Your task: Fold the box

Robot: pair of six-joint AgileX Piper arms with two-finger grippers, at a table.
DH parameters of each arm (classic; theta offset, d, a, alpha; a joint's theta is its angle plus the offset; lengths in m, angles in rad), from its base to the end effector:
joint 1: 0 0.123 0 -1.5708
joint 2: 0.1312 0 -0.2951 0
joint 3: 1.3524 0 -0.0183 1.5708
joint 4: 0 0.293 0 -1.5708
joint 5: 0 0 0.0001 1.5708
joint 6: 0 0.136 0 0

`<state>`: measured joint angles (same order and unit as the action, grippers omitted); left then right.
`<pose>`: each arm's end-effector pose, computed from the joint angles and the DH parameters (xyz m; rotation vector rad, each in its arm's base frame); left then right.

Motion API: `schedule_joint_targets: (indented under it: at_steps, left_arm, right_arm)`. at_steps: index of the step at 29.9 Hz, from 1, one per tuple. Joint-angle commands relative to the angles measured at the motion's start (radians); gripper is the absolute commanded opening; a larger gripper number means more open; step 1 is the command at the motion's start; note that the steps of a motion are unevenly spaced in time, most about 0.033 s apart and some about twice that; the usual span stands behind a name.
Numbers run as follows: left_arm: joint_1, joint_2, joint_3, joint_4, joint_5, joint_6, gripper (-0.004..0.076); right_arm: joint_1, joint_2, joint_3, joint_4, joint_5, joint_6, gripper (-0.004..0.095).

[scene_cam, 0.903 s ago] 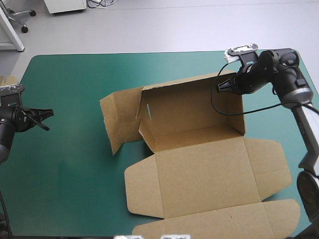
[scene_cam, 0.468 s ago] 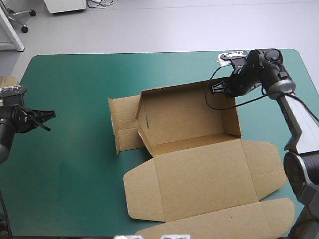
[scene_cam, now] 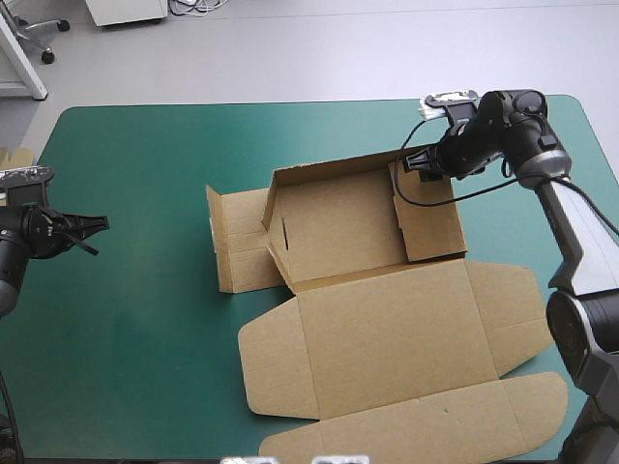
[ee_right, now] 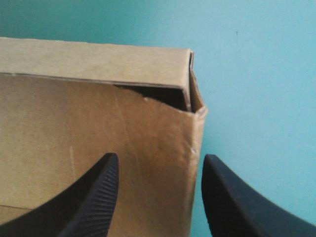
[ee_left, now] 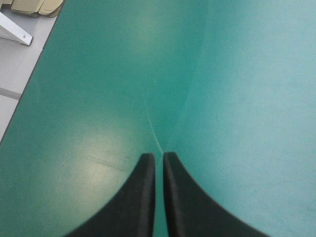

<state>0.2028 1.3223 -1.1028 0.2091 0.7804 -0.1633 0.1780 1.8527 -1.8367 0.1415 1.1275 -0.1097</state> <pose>0.3307 0.0883 0.2900 -0.3303 2.4553 0.2623 0.4656 0.1014 0.3152 -0.3411 2.6028 0.2125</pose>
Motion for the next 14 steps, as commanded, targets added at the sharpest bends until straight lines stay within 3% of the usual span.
schedule_joint_targets:
  at_steps: [1, 14]
  left_arm:
    - [-0.001, -0.026, -0.026, 0.001, -0.039, 0.004, 0.0036]
    - [-0.001, -0.026, -0.026, -0.033, -0.039, 0.025, 0.0036]
  right_arm:
    - [-0.001, -0.051, -0.07, 0.008, -0.019, -0.009, 0.0508]
    - [-0.001, -0.239, -0.094, -0.027, 0.077, -0.009, 0.0508]
